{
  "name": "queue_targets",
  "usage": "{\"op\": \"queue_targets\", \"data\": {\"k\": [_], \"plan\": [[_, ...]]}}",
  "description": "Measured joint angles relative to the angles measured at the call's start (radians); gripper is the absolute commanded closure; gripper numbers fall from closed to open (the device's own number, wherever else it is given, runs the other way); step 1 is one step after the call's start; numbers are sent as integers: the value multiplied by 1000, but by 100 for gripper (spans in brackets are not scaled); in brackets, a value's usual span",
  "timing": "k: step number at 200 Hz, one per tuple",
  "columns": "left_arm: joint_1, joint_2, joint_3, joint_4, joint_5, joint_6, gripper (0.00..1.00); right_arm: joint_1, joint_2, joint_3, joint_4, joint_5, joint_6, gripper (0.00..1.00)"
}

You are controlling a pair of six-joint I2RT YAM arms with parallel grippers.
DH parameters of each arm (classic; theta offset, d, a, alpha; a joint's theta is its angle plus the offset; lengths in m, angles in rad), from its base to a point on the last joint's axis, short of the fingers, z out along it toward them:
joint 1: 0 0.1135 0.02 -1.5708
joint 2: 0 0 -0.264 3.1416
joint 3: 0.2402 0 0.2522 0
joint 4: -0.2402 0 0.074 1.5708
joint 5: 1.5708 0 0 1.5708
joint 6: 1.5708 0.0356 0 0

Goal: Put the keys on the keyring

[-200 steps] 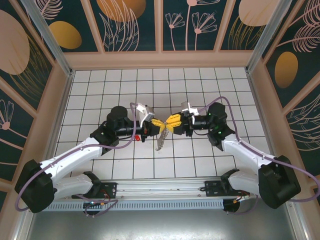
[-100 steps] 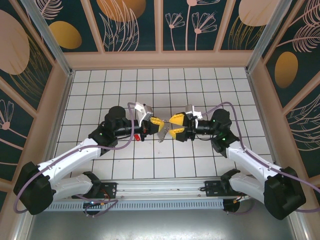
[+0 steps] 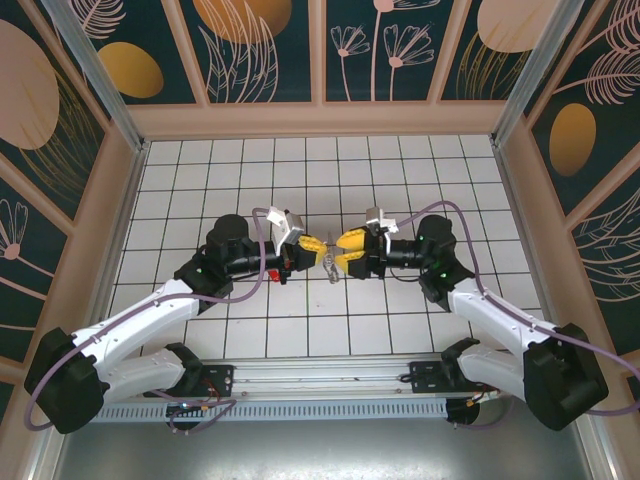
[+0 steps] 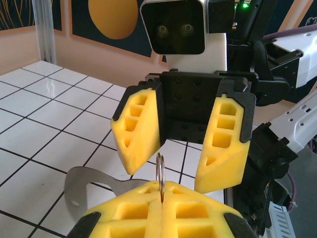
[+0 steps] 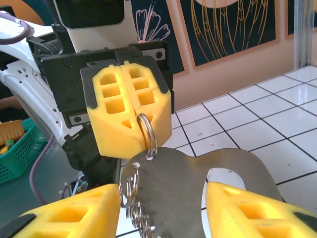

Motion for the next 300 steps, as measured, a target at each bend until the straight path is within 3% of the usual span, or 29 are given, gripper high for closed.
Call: {"op": "queue_targets", "data": {"k": [182, 241, 278, 300], "plan": [[0, 0, -2, -1, -16, 3, 100, 40, 54, 24, 1, -73, 0, 64], [0, 0, -4, -1, -16, 3, 100, 45, 70, 31, 2, -77, 4, 75], [0, 0, -6, -1, -19, 6, 100, 45, 71, 31, 1, -78, 6, 67], [0, 0, -6, -1, -19, 10, 100, 45, 70, 31, 1, -79, 6, 68]]}}
